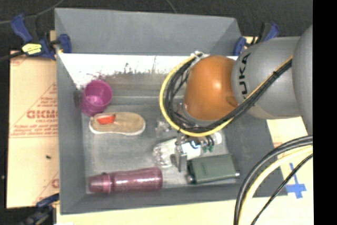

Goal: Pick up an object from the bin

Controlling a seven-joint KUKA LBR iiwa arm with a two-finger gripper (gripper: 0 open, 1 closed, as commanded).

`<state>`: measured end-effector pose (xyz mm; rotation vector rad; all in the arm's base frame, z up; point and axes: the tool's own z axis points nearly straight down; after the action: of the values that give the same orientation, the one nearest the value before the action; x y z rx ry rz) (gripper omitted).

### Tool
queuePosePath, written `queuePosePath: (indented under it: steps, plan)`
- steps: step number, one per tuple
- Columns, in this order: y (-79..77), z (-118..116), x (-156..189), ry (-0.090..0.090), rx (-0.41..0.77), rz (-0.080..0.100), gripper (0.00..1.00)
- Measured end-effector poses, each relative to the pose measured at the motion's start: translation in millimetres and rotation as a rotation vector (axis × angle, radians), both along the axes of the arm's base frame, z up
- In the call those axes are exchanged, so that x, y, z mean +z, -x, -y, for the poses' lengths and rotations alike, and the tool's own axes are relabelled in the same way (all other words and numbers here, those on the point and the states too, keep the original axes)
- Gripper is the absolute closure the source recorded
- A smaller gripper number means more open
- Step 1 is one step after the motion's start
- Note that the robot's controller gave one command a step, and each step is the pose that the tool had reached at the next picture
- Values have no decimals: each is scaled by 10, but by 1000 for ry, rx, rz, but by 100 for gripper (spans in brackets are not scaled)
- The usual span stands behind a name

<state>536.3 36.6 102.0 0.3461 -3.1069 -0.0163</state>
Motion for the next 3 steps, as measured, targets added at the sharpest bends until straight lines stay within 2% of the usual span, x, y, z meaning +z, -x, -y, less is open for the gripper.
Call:
queuePosePath:
  steps: [1, 2, 3]
  plan:
    - [-14, 18, -317, 1, 20, 11, 0]
    - [27, 117, -317, -1, 110, 4, 100]
    - [33, 129, -317, -2, 120, 3, 100]
